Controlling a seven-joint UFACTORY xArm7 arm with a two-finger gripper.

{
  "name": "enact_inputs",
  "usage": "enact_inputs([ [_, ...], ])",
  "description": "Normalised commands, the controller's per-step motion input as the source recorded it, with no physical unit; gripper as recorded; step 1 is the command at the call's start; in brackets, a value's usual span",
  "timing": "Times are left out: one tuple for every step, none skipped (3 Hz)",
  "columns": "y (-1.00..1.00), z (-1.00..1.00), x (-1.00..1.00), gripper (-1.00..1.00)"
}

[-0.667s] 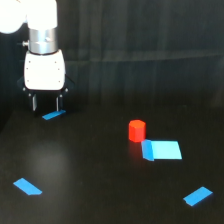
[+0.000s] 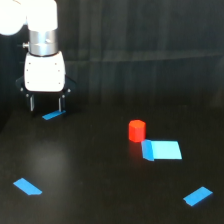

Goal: Pick up the red object from the table

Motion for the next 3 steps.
enact_inputs([
  [-0.17, 0.03, 0.5, 1.0],
  [-0.33, 0.01, 0.7, 0.96],
  [-0.34, 0.08, 0.74, 1.0],
])
